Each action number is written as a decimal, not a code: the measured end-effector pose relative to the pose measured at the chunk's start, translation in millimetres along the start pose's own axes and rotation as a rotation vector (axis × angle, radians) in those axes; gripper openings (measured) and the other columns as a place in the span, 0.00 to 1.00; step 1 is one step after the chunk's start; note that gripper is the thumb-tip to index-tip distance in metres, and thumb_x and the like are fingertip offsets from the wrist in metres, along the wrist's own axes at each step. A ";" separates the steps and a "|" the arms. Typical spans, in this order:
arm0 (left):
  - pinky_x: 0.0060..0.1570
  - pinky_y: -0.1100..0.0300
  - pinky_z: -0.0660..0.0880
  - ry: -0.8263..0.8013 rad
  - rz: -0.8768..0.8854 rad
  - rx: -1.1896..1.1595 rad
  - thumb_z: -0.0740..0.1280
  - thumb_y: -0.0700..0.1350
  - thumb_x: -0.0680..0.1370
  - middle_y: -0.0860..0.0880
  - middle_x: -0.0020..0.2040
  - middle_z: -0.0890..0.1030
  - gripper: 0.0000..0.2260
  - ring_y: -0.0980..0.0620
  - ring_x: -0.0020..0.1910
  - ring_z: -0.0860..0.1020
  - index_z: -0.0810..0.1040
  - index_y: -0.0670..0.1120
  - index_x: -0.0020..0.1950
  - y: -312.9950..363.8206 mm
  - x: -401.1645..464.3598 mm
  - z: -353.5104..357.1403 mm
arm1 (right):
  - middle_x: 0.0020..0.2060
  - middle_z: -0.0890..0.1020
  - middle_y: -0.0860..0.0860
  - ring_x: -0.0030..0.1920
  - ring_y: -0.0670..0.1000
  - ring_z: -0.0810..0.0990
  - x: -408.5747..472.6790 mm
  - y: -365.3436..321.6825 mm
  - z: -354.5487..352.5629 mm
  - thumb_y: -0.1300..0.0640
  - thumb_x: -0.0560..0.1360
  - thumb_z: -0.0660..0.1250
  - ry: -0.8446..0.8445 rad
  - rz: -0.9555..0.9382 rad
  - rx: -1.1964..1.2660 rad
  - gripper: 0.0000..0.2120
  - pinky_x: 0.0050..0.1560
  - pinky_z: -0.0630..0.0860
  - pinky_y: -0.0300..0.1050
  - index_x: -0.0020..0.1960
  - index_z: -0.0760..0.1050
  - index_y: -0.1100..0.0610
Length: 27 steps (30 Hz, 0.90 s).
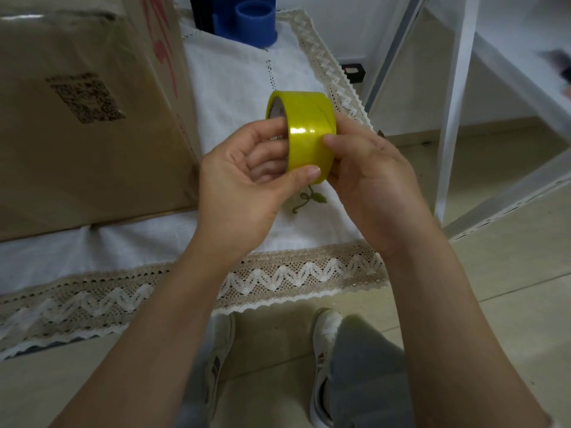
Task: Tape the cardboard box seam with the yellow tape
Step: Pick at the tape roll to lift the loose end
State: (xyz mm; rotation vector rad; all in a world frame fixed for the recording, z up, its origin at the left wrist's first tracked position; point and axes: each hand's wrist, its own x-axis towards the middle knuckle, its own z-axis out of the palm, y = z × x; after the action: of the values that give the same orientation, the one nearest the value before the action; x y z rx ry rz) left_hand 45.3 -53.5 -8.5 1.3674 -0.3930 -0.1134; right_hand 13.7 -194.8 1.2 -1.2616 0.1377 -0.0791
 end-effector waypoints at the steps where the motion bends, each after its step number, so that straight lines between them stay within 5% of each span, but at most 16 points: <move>1: 0.47 0.62 0.82 0.012 0.003 0.004 0.77 0.36 0.64 0.52 0.45 0.86 0.25 0.55 0.43 0.86 0.78 0.41 0.60 -0.5 -0.3 0.8 | 0.63 0.79 0.65 0.62 0.62 0.78 0.9 0.5 1.2 0.59 0.73 0.59 0.025 0.004 -0.009 0.26 0.71 0.70 0.60 0.70 0.73 0.61; 7: 0.47 0.61 0.82 0.051 0.011 0.012 0.77 0.31 0.67 0.50 0.46 0.86 0.22 0.54 0.43 0.86 0.77 0.44 0.57 -5.4 -1.5 4.3 | 0.63 0.80 0.61 0.59 0.54 0.77 5.7 8.1 5.9 0.58 0.72 0.53 0.080 0.002 0.104 0.29 0.71 0.70 0.56 0.72 0.71 0.63; 11: 0.48 0.59 0.82 0.080 0.023 0.022 0.77 0.30 0.67 0.53 0.43 0.86 0.22 0.54 0.43 0.86 0.78 0.48 0.55 -9.0 -2.3 6.8 | 0.54 0.81 0.57 0.54 0.55 0.76 6.7 13.9 10.0 0.59 0.73 0.53 0.152 -0.022 0.120 0.27 0.60 0.70 0.52 0.69 0.73 0.62; 18: 0.48 0.59 0.82 0.112 0.038 0.057 0.78 0.30 0.68 0.54 0.42 0.86 0.22 0.54 0.43 0.86 0.77 0.51 0.53 -10.9 -6.4 12.4 | 0.48 0.70 0.60 0.49 0.58 0.67 6.6 13.6 19.8 0.57 0.67 0.59 0.316 0.016 0.156 0.27 0.53 0.64 0.55 0.63 0.76 0.68; 22: 0.48 0.60 0.82 0.118 0.045 0.076 0.78 0.30 0.68 0.54 0.42 0.86 0.23 0.55 0.42 0.86 0.77 0.52 0.53 -9.7 -6.5 14.0 | 0.46 0.74 0.61 0.48 0.57 0.69 3.8 12.2 19.4 0.59 0.68 0.60 0.274 -0.007 0.168 0.19 0.54 0.65 0.54 0.54 0.81 0.64; 24: 0.47 0.62 0.81 0.122 0.036 0.058 0.77 0.30 0.68 0.54 0.42 0.85 0.22 0.56 0.42 0.86 0.77 0.51 0.53 -9.2 -6.4 14.3 | 0.45 0.78 0.58 0.48 0.56 0.72 2.8 14.3 16.9 0.64 0.68 0.56 0.247 -0.049 0.127 0.21 0.55 0.66 0.53 0.54 0.83 0.59; 27: 0.47 0.63 0.81 0.114 0.040 0.045 0.77 0.30 0.68 0.53 0.43 0.85 0.22 0.55 0.42 0.86 0.77 0.49 0.54 -8.0 -6.0 14.1 | 0.49 0.76 0.60 0.51 0.57 0.70 2.2 14.7 18.5 0.66 0.73 0.53 0.225 -0.027 0.214 0.23 0.56 0.65 0.51 0.64 0.76 0.66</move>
State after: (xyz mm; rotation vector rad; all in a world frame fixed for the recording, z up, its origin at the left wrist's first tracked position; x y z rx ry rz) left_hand 36.1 -66.4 -15.4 1.4021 -0.3288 0.0070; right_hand 18.4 -173.2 -7.5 -1.0385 0.2984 -0.2529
